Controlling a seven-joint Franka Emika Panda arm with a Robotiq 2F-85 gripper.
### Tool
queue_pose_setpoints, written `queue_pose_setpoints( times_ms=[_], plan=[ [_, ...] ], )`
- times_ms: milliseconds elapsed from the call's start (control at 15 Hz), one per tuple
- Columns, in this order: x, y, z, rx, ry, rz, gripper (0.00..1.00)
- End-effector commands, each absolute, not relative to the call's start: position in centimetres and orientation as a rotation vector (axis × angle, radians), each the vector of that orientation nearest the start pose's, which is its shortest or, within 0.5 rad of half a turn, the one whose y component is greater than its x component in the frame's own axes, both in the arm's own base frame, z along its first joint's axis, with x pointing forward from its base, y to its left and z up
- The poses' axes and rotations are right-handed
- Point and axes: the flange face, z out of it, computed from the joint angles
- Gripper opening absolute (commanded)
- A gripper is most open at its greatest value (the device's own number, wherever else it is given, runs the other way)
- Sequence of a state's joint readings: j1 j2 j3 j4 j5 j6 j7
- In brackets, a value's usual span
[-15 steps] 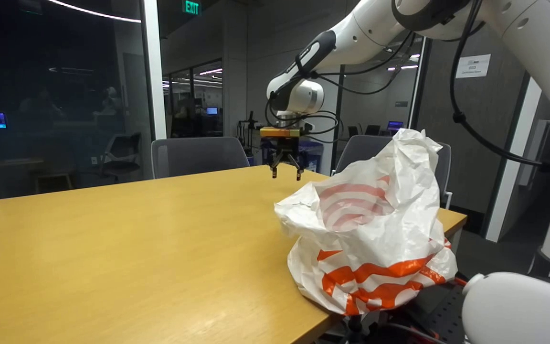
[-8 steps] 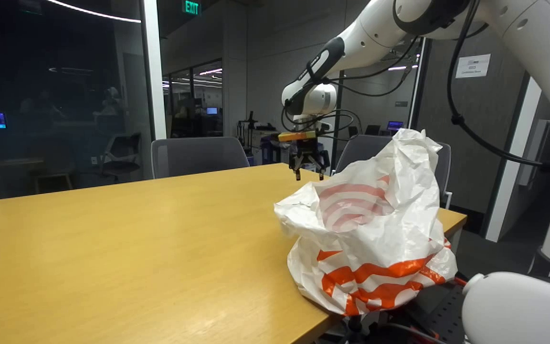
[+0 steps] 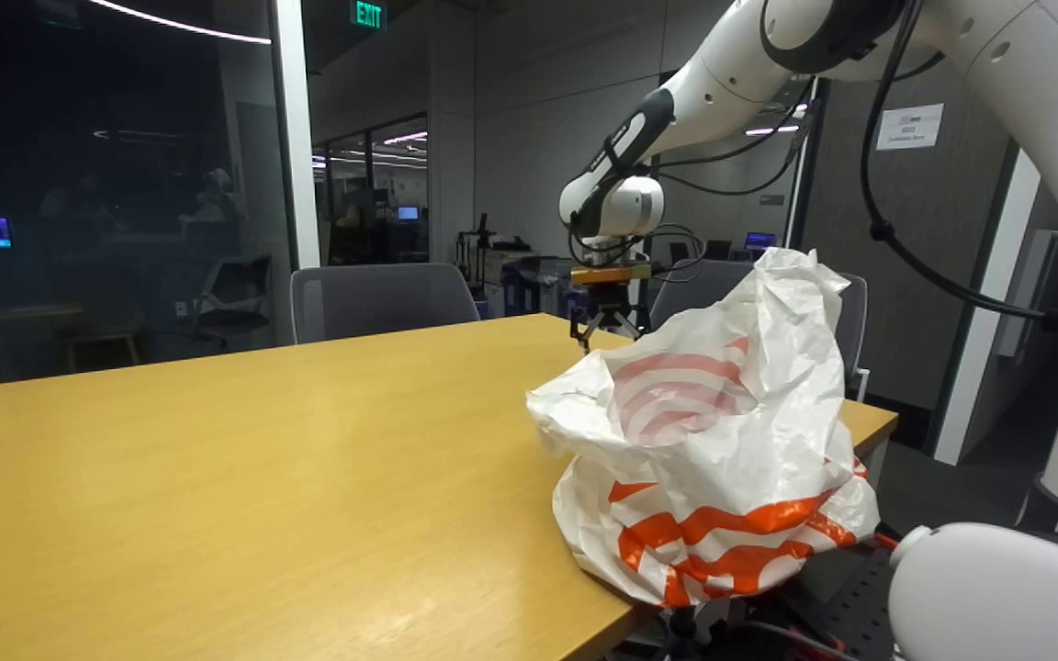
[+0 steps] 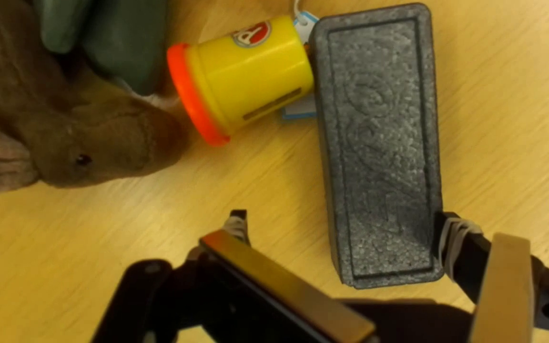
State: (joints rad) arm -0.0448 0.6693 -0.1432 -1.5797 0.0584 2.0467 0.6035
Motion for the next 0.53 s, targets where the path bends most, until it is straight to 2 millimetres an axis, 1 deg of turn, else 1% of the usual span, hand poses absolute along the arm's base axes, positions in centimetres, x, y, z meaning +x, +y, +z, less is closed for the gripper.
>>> queue_pose_setpoints(
  times_ms=[0, 133, 267, 333, 400, 467],
  plan=[
    [67.1, -10.0, 22.9, -2.989, 0.974, 0.198, 1.00],
    [67.3, -8.5, 22.5, -2.965, 0.852, 0.139, 1.00],
    [67.4, -7.2, 21.8, -2.914, 0.781, 0.108, 1.00],
    [67.4, -6.8, 21.4, -2.905, 0.746, 0.102, 0.75],
    [67.3, -6.5, 21.1, -2.895, 0.736, 0.105, 0.74],
    [67.2, -6.3, 21.0, -2.888, 0.726, 0.110, 0.68]
  ],
)
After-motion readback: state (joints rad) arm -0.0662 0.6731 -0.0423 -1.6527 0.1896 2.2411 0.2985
